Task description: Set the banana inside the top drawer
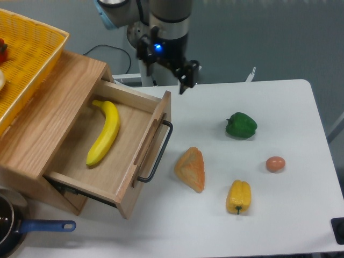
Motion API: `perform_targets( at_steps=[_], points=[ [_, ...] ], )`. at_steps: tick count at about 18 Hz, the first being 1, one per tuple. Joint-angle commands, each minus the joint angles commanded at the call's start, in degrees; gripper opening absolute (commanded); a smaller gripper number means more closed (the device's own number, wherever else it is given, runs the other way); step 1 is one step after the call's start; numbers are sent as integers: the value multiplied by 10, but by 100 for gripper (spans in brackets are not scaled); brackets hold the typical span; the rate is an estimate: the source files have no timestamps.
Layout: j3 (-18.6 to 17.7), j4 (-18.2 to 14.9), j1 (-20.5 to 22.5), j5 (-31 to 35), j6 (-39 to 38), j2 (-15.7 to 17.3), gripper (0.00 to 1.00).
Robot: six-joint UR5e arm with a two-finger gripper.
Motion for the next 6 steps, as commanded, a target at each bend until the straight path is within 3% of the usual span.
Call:
perform_targets(
  at_steps=[6],
  points=[
    [-4,5,52,3,65,-5,100]
  ],
)
